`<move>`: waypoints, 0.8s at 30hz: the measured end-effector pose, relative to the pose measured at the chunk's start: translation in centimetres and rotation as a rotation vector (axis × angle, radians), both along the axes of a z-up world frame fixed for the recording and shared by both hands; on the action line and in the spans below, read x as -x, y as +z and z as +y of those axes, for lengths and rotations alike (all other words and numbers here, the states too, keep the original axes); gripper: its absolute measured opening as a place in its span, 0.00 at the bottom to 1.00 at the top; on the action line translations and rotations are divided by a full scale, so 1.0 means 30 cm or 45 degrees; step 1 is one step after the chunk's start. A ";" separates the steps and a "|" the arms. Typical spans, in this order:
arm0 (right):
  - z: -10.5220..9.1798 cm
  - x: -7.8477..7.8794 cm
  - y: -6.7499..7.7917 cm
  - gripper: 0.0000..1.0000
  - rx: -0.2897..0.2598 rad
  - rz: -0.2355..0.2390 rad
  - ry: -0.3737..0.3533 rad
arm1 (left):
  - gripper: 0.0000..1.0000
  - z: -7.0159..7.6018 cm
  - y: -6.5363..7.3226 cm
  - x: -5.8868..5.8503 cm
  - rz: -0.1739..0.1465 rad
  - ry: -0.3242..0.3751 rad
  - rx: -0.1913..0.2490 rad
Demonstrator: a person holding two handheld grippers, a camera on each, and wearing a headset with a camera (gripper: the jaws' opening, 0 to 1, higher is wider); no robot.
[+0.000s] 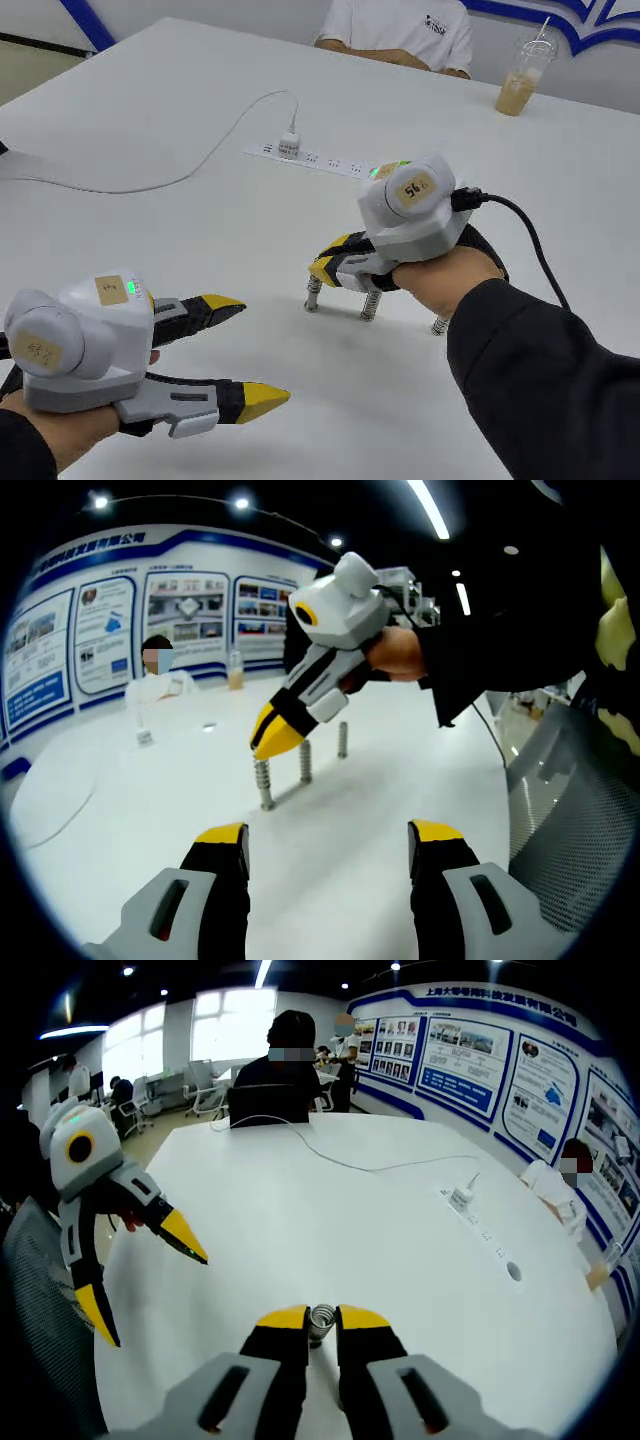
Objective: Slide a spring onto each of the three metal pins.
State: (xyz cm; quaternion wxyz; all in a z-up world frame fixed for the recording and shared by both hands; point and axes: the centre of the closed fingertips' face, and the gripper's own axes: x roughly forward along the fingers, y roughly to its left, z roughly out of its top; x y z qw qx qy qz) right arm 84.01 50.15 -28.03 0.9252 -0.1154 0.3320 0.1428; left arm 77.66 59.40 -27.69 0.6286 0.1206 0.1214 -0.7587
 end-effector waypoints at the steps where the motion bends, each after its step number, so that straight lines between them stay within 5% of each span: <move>1: 0.001 0.000 -0.007 0.11 0.000 0.003 -0.003 | 0.65 0.000 -0.001 0.000 -0.001 0.000 -0.001; 14: 0.009 0.002 -0.078 0.12 0.008 0.028 -0.019 | 0.65 0.000 -0.003 0.001 0.001 0.007 -0.003; 24: 0.007 0.004 -0.071 0.16 0.009 0.014 -0.028 | 0.66 -0.004 0.003 0.001 -0.003 0.006 0.000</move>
